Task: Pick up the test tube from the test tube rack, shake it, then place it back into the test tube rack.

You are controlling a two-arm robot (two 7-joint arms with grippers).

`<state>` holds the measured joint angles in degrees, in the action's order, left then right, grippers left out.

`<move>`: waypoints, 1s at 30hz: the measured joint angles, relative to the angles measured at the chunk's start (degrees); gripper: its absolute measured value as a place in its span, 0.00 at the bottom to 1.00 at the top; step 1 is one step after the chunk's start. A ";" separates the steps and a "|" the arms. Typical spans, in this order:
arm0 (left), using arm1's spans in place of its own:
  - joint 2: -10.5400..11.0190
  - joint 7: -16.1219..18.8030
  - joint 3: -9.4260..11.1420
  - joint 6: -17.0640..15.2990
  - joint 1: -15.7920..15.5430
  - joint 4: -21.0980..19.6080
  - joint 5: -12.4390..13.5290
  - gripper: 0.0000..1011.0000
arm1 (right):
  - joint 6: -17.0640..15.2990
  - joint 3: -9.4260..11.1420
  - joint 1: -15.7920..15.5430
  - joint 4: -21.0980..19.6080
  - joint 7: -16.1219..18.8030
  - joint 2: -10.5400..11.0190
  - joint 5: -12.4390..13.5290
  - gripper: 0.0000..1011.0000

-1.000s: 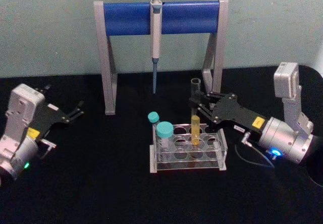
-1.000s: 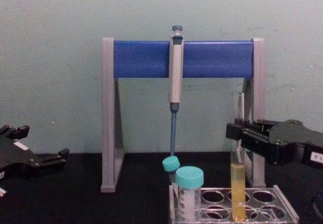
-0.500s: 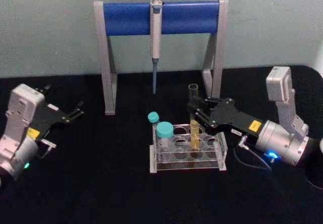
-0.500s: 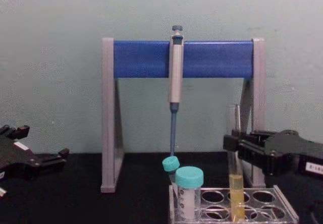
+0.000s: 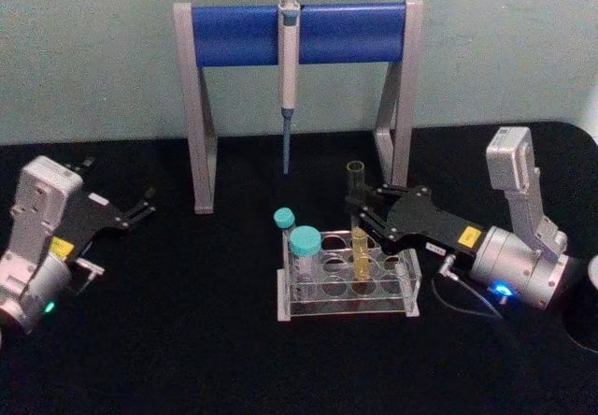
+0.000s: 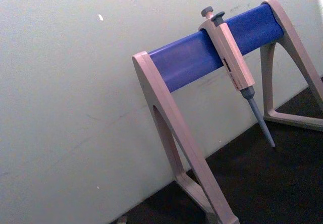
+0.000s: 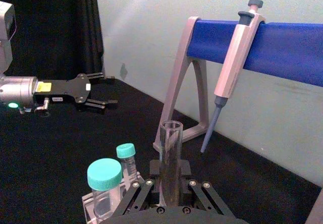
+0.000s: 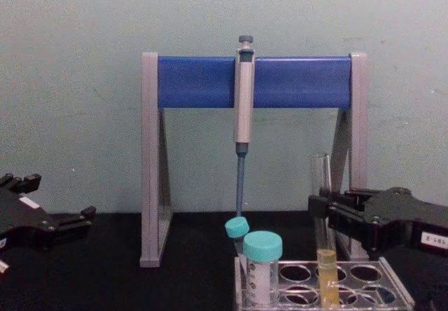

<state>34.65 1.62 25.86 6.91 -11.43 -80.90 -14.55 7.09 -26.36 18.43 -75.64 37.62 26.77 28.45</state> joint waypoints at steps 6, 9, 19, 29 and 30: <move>0.00 0.00 0.00 0.00 0.00 0.00 0.00 0.99 | -0.19 -0.10 0.03 0.02 -0.08 -0.06 -0.22 0.23; 0.00 0.00 0.00 0.00 0.00 0.00 0.00 0.99 | -0.24 -0.12 0.03 0.01 -0.19 -0.06 -0.32 0.23; 0.00 0.00 0.00 0.00 0.00 0.00 0.00 0.99 | -0.25 -0.11 0.00 -0.04 -0.21 -0.03 -0.33 0.23; 0.00 0.00 0.00 0.00 0.00 0.00 0.00 0.99 | -0.24 -0.07 -0.02 -0.04 -0.18 -0.03 -0.32 0.23; 0.00 0.00 0.00 0.00 0.00 0.00 0.00 0.99 | -0.24 -0.07 -0.02 -0.04 -0.18 -0.03 -0.32 0.23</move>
<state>34.65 1.62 25.86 6.91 -11.43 -80.90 -14.55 6.85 -26.43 18.41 -75.68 37.44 26.74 28.13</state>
